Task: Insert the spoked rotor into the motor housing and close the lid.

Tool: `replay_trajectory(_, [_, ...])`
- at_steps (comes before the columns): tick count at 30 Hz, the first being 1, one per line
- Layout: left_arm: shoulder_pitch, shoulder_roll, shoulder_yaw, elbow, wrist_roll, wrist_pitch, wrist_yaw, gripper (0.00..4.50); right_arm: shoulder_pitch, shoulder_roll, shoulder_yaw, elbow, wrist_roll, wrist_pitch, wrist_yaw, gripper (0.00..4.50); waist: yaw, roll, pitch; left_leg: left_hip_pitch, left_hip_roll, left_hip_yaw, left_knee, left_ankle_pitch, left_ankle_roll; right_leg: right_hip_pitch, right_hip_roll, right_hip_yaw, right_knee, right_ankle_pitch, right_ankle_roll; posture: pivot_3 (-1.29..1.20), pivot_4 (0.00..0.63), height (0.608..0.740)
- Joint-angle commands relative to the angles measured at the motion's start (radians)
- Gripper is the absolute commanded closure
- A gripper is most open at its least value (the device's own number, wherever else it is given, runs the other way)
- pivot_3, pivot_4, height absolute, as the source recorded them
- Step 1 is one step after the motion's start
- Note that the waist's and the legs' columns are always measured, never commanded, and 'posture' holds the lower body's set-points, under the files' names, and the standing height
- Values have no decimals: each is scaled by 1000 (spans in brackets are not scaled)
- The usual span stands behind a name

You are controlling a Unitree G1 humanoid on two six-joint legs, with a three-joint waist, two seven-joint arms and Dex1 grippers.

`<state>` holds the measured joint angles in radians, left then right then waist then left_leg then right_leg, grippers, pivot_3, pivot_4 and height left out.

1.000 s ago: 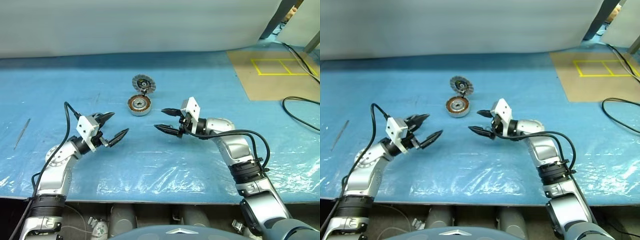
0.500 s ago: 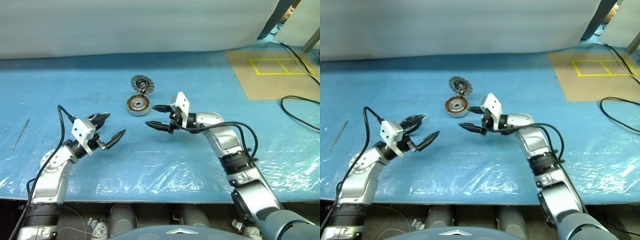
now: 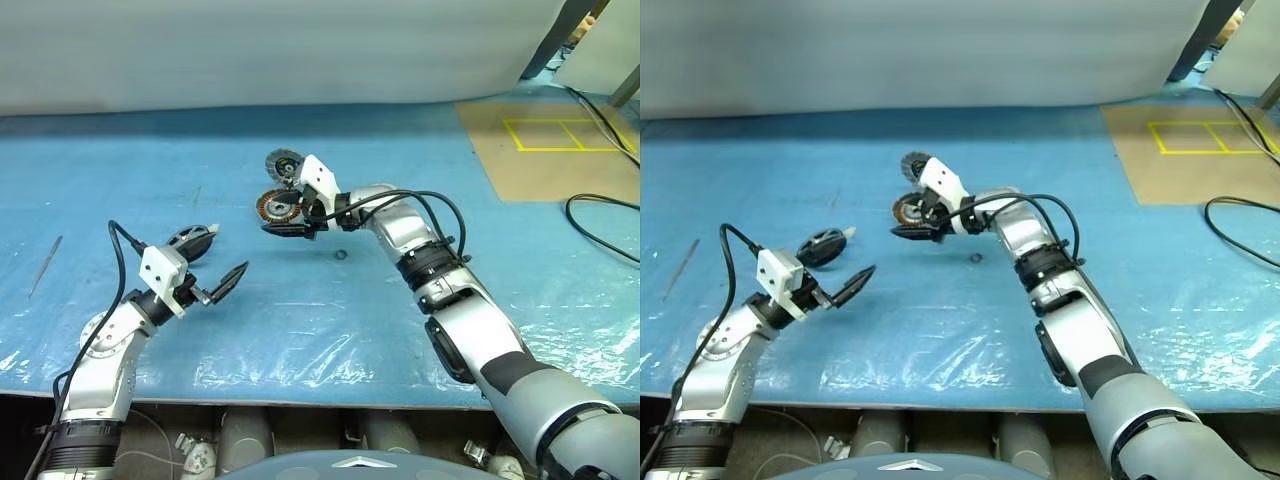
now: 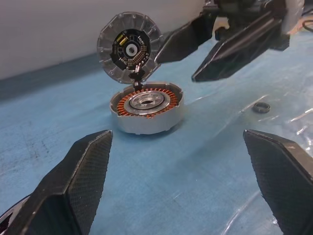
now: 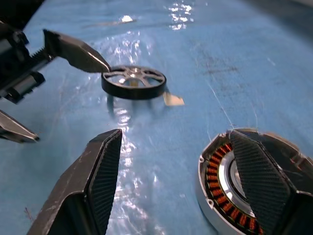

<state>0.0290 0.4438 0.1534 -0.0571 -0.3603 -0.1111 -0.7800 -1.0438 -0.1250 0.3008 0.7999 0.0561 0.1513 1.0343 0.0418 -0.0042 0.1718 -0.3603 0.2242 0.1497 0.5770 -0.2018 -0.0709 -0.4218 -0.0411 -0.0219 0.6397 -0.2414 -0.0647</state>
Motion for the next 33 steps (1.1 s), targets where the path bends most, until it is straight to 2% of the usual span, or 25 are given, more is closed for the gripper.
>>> replay_trajectory(1, [8, -7, 1, -40, -3, -13, 12, 0, -70, 15, 12, 76, -47, -49, 6, 849, 0, 0, 0, 0, 0, 0, 0, 0, 0, 0, 0, 0, 0, 0, 0, 0, 150, 740])
replay_trajectory(14, [25, -44, -12, -25, 16, -33, 42, 0, -234, 106, 27, 406, -232, -202, -195, 849, 0, 0, 0, 0, 1, 1, 0, 0, 0, -1, 0, -1, 1, -1, -2, 0, 150, 740])
replay_trajectory(23, [46, -63, 4, -48, 9, -34, 78, 0, -223, 176, 30, 505, -318, -234, -339, 849, -1, 1, 0, 0, 1, 1, 0, 0, 0, -2, 0, -1, 2, -1, -2, 0, 150, 740])
replay_trajectory(27, [48, -61, 3, -52, 11, -33, 81, 0, -205, 185, 72, 526, -388, -245, -394, 849, 0, 1, 0, 0, 1, 1, 0, 0, 0, -2, 0, -1, 2, -1, -2, 0, 150, 740])
replay_trajectory(33, [42, -59, 3, -51, 7, -30, 81, 0, -179, 177, 150, 547, -493, -207, -382, 849, 0, 2, 0, 0, 1, 1, 0, 0, 0, -1, 0, -1, 2, -1, -2, 0, 150, 740])
